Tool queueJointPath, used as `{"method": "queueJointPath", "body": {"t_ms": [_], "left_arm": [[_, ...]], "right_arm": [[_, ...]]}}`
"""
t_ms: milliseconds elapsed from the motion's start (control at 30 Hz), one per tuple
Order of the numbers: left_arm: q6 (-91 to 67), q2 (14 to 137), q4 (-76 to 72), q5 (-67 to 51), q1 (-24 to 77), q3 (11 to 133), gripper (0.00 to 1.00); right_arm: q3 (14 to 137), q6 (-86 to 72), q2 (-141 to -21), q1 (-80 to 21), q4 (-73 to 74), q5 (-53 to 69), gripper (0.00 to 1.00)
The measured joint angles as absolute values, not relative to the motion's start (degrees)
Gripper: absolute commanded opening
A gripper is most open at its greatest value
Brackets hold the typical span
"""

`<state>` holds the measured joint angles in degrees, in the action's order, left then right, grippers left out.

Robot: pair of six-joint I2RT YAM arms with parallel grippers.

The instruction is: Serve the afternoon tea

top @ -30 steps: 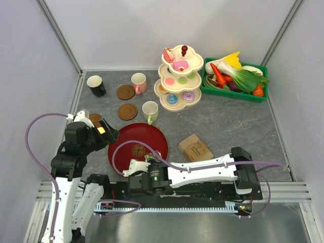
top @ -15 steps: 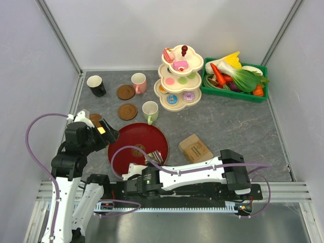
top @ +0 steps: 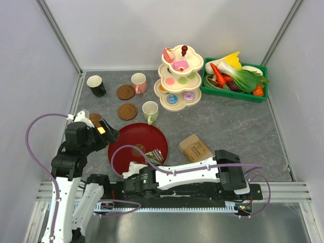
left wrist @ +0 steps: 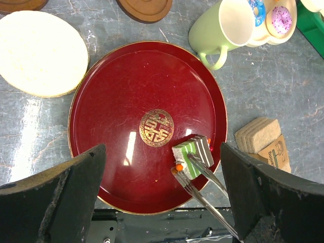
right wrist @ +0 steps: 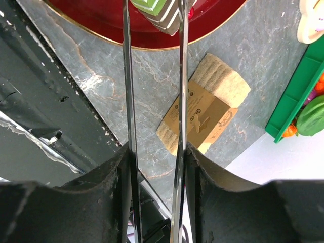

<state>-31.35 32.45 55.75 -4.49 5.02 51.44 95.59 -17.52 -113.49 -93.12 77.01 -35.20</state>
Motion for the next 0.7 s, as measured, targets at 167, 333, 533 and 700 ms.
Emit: {"method": "queueJointPath", "body": {"t_ms": [167,333,533,700], "left_arm": [[-31.44,32.45,55.77,-4.49,5.02,51.44,0.99],[-31.46,32.45,55.77,-4.47,5.02,51.44,0.99],[-31.48,32.45,55.75,-4.43,5.02,51.44,0.99],[-31.48,32.45,55.77,-4.43,5.02,51.44,0.99]], "right_arm": [[96.88,-18.72,-113.49,-92.82,77.06,-36.62,0.36],[99.59,-19.97,-113.49,-92.77,77.1,-38.11,0.27],[101.1,-21.5,-113.27,-92.73,77.08,-39.35,0.21],[101.21,-22.57,-110.93,-92.31,77.03,-38.94,0.19]]}}
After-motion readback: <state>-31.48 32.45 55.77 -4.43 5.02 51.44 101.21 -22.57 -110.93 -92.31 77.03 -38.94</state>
